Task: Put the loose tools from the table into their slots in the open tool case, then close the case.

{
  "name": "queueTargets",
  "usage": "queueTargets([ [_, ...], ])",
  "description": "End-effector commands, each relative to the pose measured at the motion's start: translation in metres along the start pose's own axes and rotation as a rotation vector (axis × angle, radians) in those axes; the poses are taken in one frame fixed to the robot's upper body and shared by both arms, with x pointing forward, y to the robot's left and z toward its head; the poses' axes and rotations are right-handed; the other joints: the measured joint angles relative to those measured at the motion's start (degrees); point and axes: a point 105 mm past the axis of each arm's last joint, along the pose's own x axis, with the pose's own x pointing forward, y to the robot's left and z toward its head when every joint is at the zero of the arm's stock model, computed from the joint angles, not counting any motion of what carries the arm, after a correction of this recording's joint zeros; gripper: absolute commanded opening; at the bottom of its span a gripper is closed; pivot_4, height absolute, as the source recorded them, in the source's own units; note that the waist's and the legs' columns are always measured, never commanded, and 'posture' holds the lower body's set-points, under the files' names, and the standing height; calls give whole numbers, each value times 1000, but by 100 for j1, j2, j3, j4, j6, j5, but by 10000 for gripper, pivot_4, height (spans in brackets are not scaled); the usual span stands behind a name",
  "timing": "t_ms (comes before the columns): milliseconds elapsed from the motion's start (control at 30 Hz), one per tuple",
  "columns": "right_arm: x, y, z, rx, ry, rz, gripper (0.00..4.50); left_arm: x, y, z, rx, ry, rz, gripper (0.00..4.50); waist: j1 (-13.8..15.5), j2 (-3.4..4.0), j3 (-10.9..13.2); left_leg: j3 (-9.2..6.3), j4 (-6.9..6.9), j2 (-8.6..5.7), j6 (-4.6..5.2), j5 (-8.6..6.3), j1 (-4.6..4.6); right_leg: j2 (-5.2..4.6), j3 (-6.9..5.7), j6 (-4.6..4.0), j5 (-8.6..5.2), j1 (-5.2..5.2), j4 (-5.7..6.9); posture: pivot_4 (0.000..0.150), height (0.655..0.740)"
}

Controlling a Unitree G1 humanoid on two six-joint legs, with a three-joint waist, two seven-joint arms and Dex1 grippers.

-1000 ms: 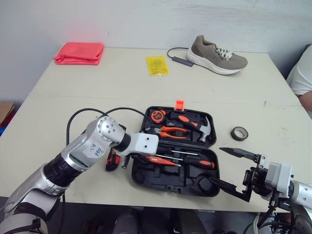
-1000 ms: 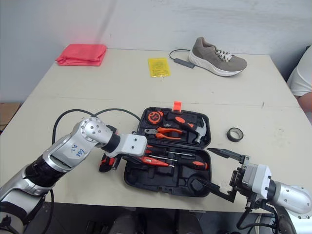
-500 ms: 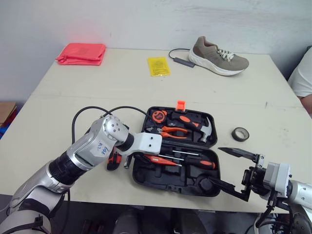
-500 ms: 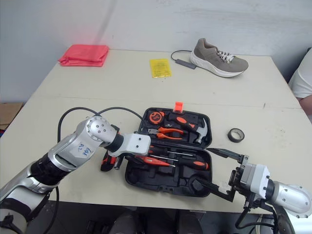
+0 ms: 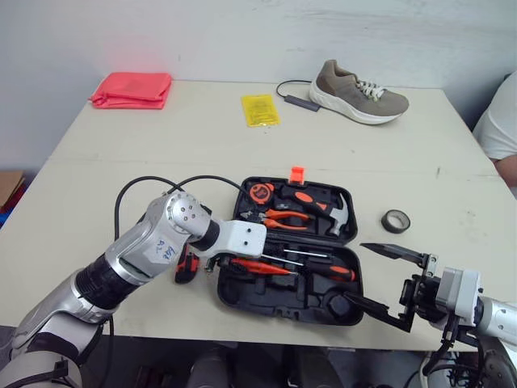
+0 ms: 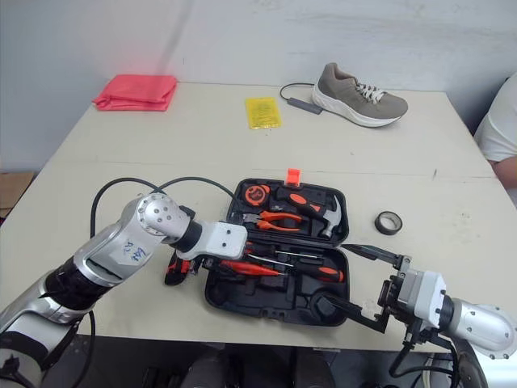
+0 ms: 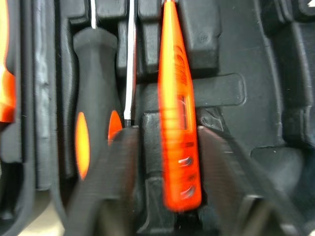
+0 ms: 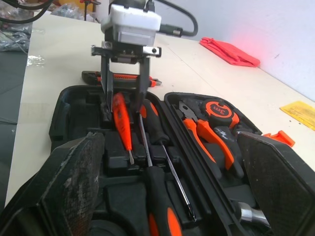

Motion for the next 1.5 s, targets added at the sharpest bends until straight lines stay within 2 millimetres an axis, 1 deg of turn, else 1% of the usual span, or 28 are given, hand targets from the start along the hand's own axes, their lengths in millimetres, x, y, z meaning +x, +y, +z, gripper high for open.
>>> queueTargets([
  [33, 0, 1, 5, -17, -20, 2, 45000, 4, -12, -2, -2, -8, -71, 25466, 0, 0, 0, 0, 1, 0, 0, 0, -1, 0, 0, 0, 0, 0, 0, 1500, 7400],
  [167, -1, 1, 5, -13, -17, 4, 45000, -6, -18, 2, 0, -26, -100, 25466, -14, 0, 0, 1, -1, 0, 0, 0, -1, 2, 0, 0, -1, -3, 0, 1500, 7400],
  [267, -1, 0, 6, -10, -15, 3, 45000, -19, -19, 2, -2, -35, -108, 25466, -7, -1, 3, 2, 0, 1, -1, 0, -3, 2, 1, -3, -2, -7, 4, 1500, 7400],
  [400, -2, 0, 6, -7, -12, 1, 45000, -28, -12, -2, -33, -92, -70, 25466, -4, -1, 3, 2, 4, 0, -1, 1, -3, -1, 1, -3, -2, -7, 9, 1500, 7400],
  [500, -2, 1, 7, -5, -9, -2, 45000, -33, -3, -3, -10, -211, -5, 25466, 7, -1, 3, 1, 5, 0, 0, 0, -4, -5, 0, -3, -2, -7, 9, 1500, 7400],
  [600, -3, 1, 6, -4, -6, -6, 45000, -34, -2, -2, 46, -300, 27, 17342, 1, -3, 4, -2, 7, 0, 0, 0, -6, -7, -3, -3, -2, -7, 9, 1500, 7400],
  [667, -3, 1, 6, -3, -5, -9, 45000, -32, -1, 2, 85, -383, 34, 7976, 1, -3, 4, -2, 7, 0, 0, 0, -7, -7, -3, -2, -2, -7, 10, 1500, 7400],
  [733, -2, 1, 6, -3, -6, -12, 45000, -31, -2, 7, 107, -460, 37, 361, 5, -3, 4, -2, 8, 0, 0, 0, -7, -6, -5, -3, -2, -7, 11, 1500, 7400],
  [900, -2, 1, 5, 1, -5, -21, 45000, -18, -9, 8, 93, -568, 16, 361, 1, -3, 4, -1, 7, -1, 0, 0, -7, -6, -5, -2, -2, -7, 10, 1500, 7400],
  [1067, -4, 0, 3, 4, -1, -31, 45000, 2, -16, -6, 67, -538, 5, 361, -5, -3, 4, 0, 7, 1, 0, 0, -4, -3, -6, -2, -2, -7, 11, 1500, 7400],
  [1267, -3, 0, 2, 8, -1, -40, 45000, 13, -11, -3, 19, -571, 50, 361, 16, -3, 4, -2, 9, -3, 4, -3, -8, -10, -8, 0, -1, -6, 10, 1500, 7400],
  [1500, -5, 3, 2, 13, 6, -48, 45000, 25, -11, -9, -4, -540, 39, 361, -3, -3, 4, -1, 7, 0, 4, -2, -6, -7, -8, 0, -1, -6, 10, 1500, 7400],
])
